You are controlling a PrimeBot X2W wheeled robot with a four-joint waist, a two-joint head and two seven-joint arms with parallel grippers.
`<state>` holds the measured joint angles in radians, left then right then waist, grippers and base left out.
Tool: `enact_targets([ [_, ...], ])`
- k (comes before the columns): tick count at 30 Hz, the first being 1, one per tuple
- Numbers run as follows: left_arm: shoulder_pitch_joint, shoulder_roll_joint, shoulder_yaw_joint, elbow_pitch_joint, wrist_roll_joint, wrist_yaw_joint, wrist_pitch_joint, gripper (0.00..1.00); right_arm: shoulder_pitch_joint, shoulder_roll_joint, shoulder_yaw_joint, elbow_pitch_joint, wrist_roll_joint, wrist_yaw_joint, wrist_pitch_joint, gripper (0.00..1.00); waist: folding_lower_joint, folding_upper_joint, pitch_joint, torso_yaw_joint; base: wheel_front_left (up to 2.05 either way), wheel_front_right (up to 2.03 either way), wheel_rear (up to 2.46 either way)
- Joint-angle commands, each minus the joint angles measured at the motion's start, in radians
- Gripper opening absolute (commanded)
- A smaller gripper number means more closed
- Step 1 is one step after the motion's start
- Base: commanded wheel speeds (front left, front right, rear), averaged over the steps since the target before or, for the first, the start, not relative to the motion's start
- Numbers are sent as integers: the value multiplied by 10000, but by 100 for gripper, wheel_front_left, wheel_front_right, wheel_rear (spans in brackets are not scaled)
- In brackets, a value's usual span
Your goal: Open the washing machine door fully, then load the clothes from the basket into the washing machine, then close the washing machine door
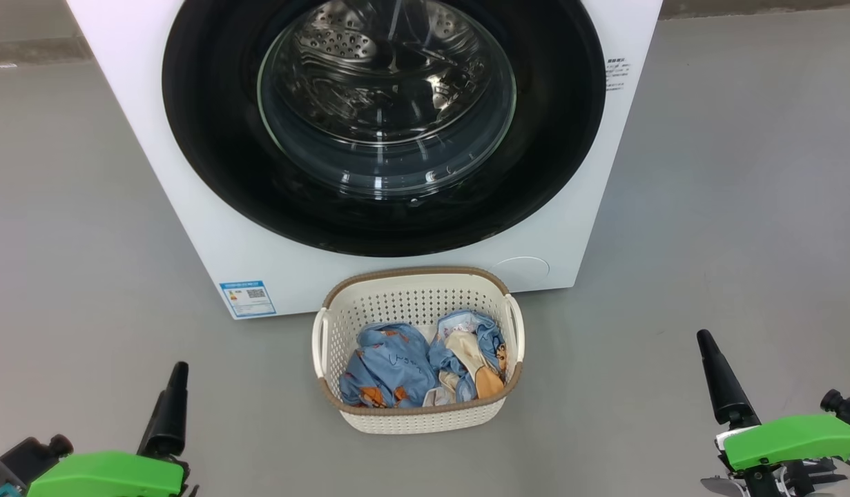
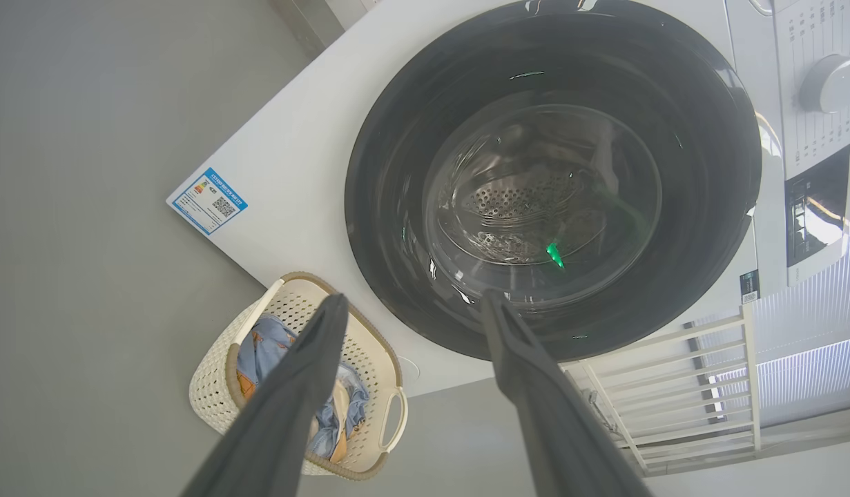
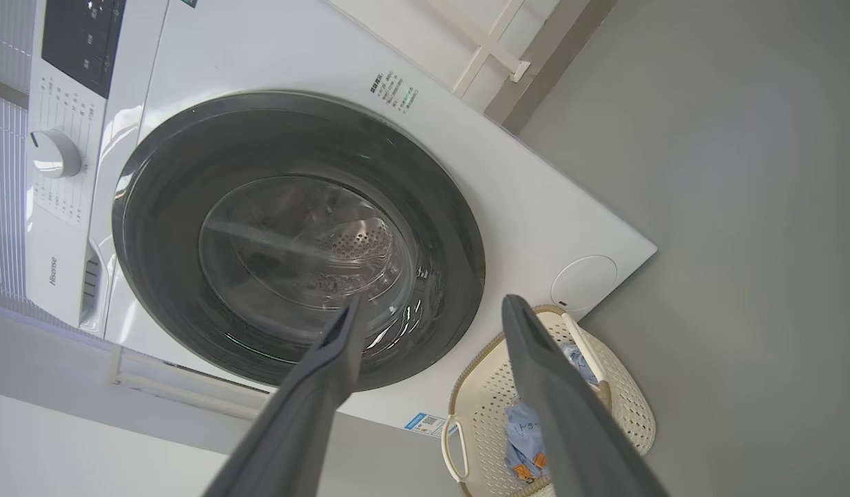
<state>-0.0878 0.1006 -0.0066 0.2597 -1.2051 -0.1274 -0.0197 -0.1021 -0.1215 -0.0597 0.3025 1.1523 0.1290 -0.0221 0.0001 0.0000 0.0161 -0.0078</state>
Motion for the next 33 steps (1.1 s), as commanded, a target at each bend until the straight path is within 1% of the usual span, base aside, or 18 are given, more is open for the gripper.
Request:
enact_targets([
  [1, -466, 278, 106, -339, 413, -14, -139, 100, -456, -202, 152, -324, -442, 7, -151, 100, -1, 0, 0, -6, 0, 0, 0],
  [3, -466, 302, 93, -350, 581, -14, -169, 100, -472, -227, 169, -352, -616, 7, -180, 100, -1, 0, 1, -9, 0, 0, 0],
  [12, -454, 443, 97, -402, 2037, -16, -437, 100, -482, -341, 339, -532, -2039, 8, -444, 100, -1, 0, -32, -32, 0, 0, 0],
  [23, -478, 585, 54, -553, 3345, -19, -764, 100, -521, -532, 491, -705, -3486, 10, -765, 100, -1, 0, -65, -29, 0, 0, 0],
  [33, -512, 811, 43, -621, 4782, -21, -1060, 100, -577, -676, 498, -799, -4819, 11, -1057, 100, -1, 0, -86, -48, 0, 0, 0],
])
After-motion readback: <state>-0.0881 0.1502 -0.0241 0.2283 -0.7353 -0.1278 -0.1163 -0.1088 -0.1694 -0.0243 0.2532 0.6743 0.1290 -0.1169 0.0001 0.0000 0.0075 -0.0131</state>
